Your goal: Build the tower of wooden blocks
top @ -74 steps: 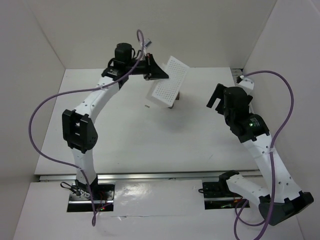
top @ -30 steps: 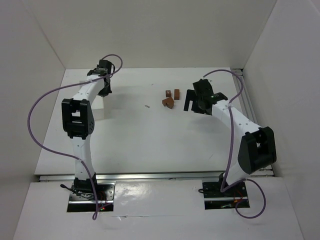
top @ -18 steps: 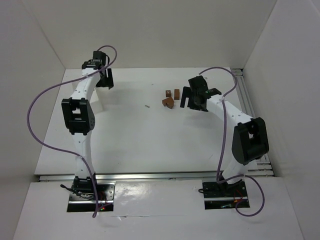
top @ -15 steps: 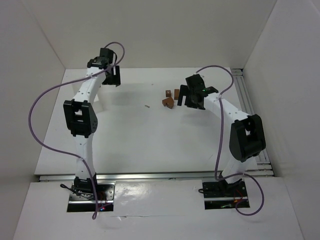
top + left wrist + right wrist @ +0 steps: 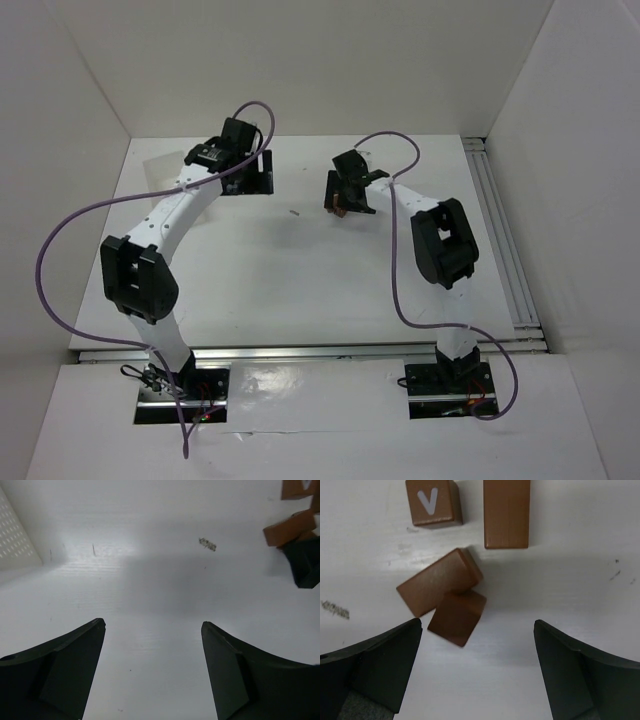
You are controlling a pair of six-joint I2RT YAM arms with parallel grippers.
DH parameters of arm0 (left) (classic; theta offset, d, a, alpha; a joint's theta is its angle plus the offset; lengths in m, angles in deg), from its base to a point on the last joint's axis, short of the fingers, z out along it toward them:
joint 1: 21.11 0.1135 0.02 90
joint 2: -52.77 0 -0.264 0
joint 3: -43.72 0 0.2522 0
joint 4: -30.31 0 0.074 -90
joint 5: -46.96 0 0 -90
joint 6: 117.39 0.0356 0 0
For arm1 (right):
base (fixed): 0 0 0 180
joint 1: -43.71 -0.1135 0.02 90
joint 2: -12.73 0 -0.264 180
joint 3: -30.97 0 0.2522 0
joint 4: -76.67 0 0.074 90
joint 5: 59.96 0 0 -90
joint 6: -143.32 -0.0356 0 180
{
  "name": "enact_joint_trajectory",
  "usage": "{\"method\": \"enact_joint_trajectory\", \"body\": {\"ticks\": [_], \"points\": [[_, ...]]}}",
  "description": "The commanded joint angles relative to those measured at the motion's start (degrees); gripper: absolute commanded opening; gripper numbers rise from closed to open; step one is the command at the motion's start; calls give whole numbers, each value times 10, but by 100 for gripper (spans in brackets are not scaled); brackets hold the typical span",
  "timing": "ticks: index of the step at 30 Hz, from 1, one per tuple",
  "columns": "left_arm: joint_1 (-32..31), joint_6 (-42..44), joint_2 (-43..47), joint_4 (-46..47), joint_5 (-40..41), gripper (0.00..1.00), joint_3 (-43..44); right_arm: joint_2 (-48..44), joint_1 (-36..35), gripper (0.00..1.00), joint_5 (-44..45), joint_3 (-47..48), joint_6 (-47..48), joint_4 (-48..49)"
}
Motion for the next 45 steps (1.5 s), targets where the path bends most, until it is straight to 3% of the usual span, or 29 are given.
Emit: {"method": "enact_joint_trajectory", "body": {"ticks": [1, 3, 8, 13, 19, 25, 30, 32, 38, 45], "points": [[-1, -45, 13, 37, -31, 90, -50, 35, -2, 100, 39, 54, -17, 13], [-1, -52, 26, 44, -31, 90, -57, 48, -2, 98, 46, 66, -24, 5], [-6, -52, 31, 44, -23, 88, -62, 49, 4, 74, 63, 60, -24, 10], [-6, -52, 36, 50, -31, 87, -62, 11, 24, 60, 81, 16, -24, 10], [-29, -58, 26, 56, -32, 87, -62, -33, 63, 62, 118, -41, -17, 5], [-42, -58, 20, 56, -39, 86, -62, -57, 82, 88, 51, -17, 25, -8], [-62, -48, 31, 51, -16, 86, -57, -35, 65, 88, 57, 41, 44, -9], [-62, -48, 31, 46, -10, 86, -57, -23, 65, 82, 57, 63, 55, 5], [-62, -43, 31, 41, 2, 86, -52, 67, 60, 78, 32, 165, 60, -16], [-62, -37, 31, 35, 13, 85, -52, 101, 50, 70, -8, 181, 79, -5]]}}
